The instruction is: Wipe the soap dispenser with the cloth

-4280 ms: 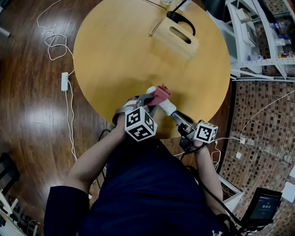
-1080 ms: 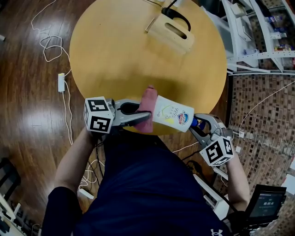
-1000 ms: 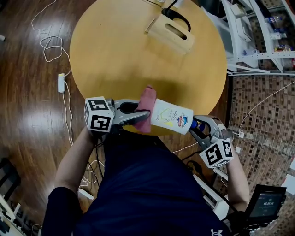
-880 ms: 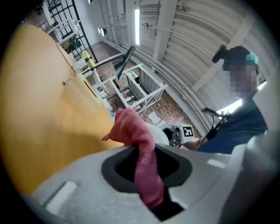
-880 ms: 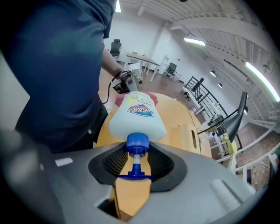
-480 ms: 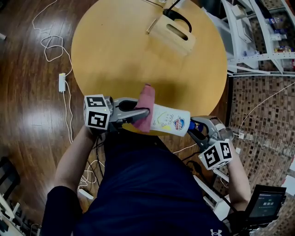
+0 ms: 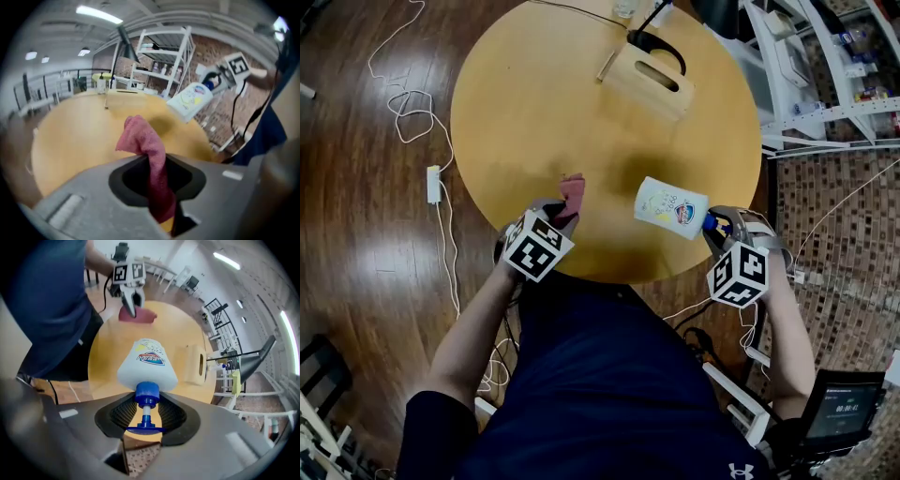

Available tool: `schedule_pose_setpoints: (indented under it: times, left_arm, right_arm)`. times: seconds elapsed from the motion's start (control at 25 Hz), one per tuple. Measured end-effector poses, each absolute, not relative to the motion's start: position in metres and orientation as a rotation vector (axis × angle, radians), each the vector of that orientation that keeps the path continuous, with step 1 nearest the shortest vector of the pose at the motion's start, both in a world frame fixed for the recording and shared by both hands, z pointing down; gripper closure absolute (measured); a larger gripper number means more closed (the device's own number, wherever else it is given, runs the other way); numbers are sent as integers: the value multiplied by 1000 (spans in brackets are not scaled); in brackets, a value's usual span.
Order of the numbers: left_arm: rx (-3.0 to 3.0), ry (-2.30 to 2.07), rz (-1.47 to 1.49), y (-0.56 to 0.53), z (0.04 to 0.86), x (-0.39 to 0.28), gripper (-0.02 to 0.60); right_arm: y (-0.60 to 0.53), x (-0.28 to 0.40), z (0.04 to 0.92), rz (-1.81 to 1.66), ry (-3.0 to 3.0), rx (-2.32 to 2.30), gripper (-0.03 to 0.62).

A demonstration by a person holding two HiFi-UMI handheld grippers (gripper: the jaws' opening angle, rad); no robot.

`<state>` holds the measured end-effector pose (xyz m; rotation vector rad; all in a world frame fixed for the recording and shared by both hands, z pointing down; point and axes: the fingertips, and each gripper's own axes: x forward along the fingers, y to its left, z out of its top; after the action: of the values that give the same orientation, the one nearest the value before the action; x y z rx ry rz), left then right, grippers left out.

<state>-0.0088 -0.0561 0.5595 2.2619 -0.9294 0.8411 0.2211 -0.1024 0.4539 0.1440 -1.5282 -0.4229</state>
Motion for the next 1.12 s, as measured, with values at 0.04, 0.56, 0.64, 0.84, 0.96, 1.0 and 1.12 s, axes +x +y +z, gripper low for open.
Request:
schedule_pose_setpoints:
  times: [0.04, 0.56, 0.64, 0.84, 0.96, 1.0, 1.12]
  left_arm:
    - [2295, -959, 998, -61, 564, -13, 497]
    - [2237, -773, 2181, -81, 641, -43, 476]
    - [2236, -788, 2140, -81, 645, -43, 455]
    - [2252, -873, 2011, -90, 639, -44, 378]
    - [2263, -914, 1913, -88, 628, -44, 372]
    - [2265, -920, 1881, -86, 624, -45, 371]
    - [2271, -947, 1797, -81, 613, -49, 360]
  right_arm:
    - [-106, 229, 461, -429, -1436, 108, 448]
    - [-133, 239, 514, -469, -824, -141, 447]
    - [-137, 241, 518, -476, -807, -146, 445]
    - [-142, 236, 516, -454, -907, -99, 411]
    - [-135, 228, 505, -430, -1008, -45, 382]
    - [-133, 226, 500, -421, -1038, -22, 370]
    - [-130, 221, 484, -400, -1130, 60, 358]
